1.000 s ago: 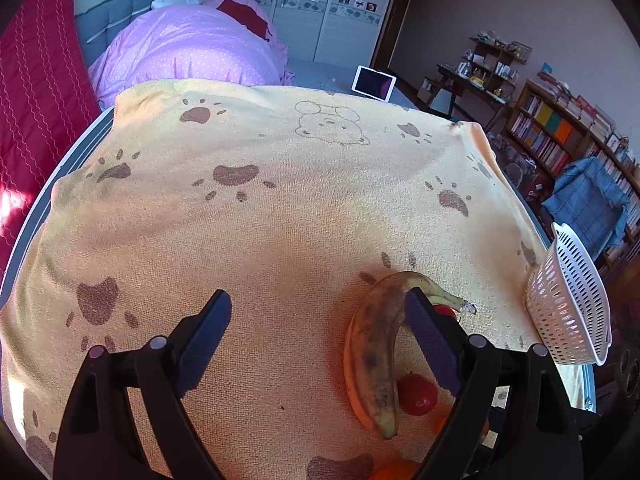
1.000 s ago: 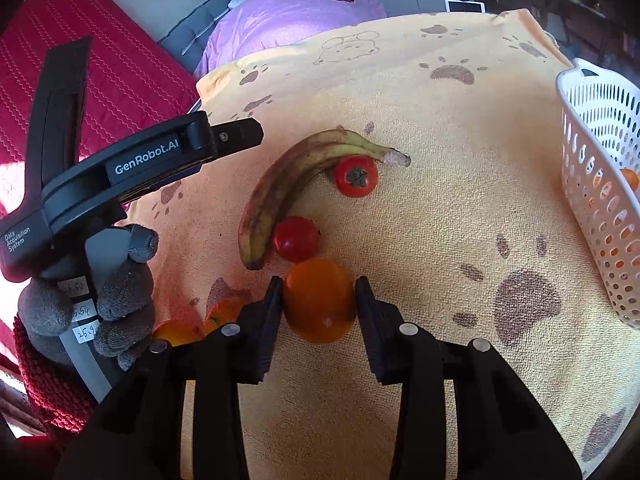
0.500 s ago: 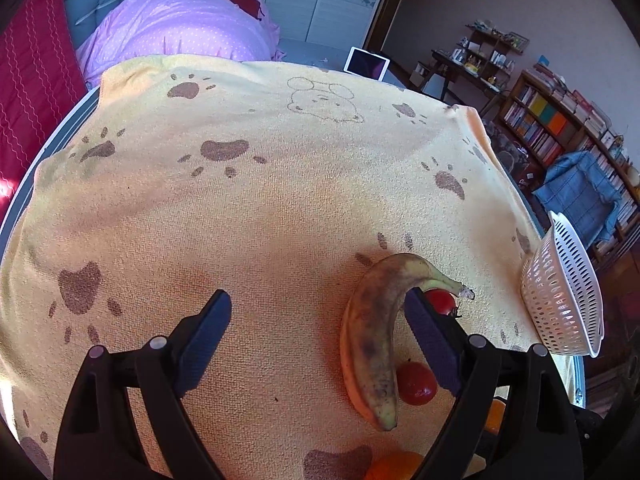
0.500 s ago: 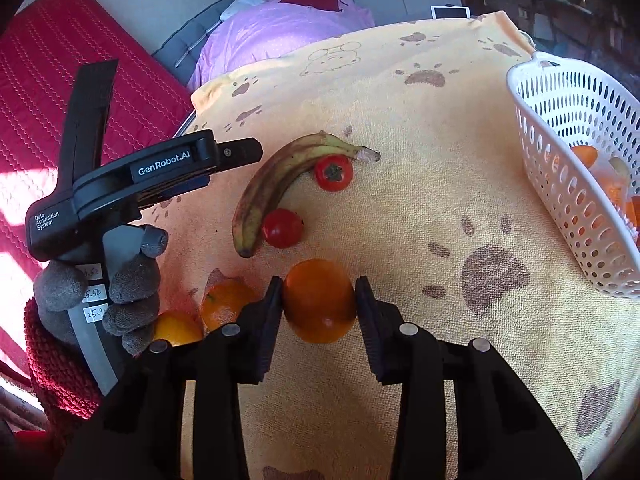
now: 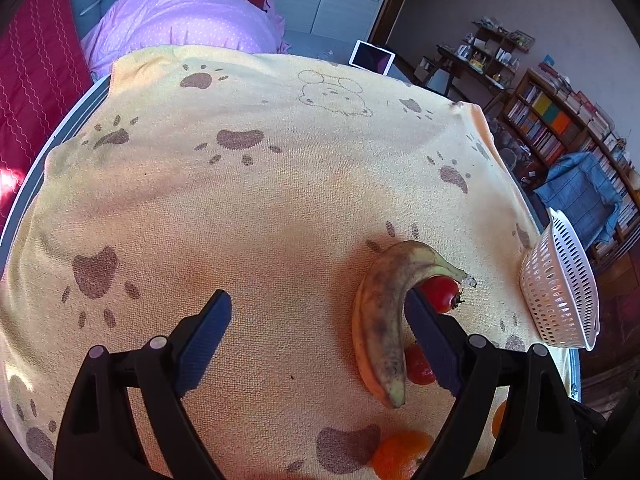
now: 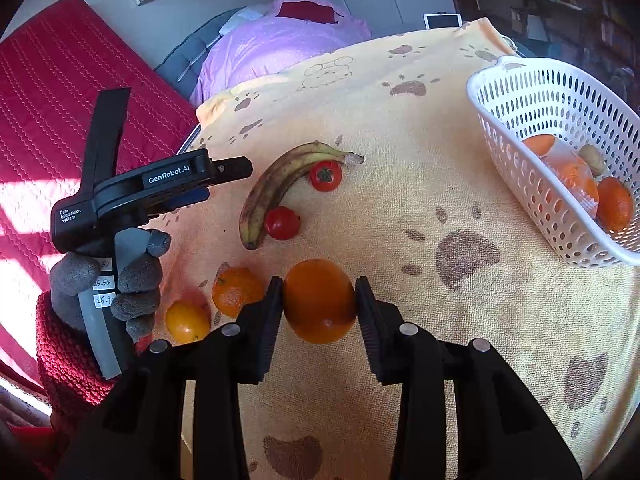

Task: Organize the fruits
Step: 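Carry the orange toward the basket with the right tool while the left tool grasps another orange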

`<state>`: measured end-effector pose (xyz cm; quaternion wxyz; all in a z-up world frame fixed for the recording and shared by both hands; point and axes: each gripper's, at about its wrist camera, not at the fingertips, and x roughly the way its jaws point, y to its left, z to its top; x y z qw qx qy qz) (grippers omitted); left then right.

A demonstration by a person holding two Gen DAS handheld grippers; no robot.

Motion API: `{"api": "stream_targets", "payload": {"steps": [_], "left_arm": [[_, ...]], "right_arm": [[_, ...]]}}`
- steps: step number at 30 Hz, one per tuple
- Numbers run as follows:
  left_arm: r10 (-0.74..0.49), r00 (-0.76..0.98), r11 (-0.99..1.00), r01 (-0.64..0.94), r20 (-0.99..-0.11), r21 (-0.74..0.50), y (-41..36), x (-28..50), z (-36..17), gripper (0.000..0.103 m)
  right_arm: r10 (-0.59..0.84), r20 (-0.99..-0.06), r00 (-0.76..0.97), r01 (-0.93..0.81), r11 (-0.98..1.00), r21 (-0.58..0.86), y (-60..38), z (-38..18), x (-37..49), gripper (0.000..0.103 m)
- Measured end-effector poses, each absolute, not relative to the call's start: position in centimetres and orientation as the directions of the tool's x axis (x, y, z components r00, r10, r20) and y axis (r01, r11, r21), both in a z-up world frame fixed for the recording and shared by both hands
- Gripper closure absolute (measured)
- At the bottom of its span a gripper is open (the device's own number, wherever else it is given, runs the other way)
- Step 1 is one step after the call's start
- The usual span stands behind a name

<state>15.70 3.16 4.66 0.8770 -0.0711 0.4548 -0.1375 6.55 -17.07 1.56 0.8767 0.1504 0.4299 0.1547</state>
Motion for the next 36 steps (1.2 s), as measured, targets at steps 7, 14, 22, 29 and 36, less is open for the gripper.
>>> {"api": "stream_targets", "payload": {"steps": [7,14,22,29,36], "left_arm": [[-0.242,0.579,0.969,0.176,-0.779,-0.17,4.8,11.0,5.4,0.016],[-0.212,0.566,0.972,0.203,-0.797,-0.114,6.4,5.8,5.0,0.016],[-0.253,0.541,0.959,0.251,-0.802,-0.133,6.2,2.4,4.6,0.016],[-0.282,0.524,0.945,0.294,-0.804,-0.14,4.5,2.0,4.3,0.016],[-0.28,0.519,0.939,0.324,-0.808,-0.117,2.8,2.3,3.1,0.021]], "right_arm": [[0.436,-0.692,0.576,-0.161,0.89,0.426,-17.1,1.4,6.0,0.065],[0.454,-0.667,0.591,-0.172,0.878,0.447,-17.6,1.9,5.6,0.065],[0.448,-0.64,0.625,-0.16,0.875,0.456,-18.9,2.9,5.0,0.065],[0.421,-0.608,0.673,-0.128,0.876,0.465,-21.0,4.3,4.2,0.065],[0.4,-0.586,0.704,-0.103,0.875,0.473,-22.5,4.9,3.4,0.065]]}}
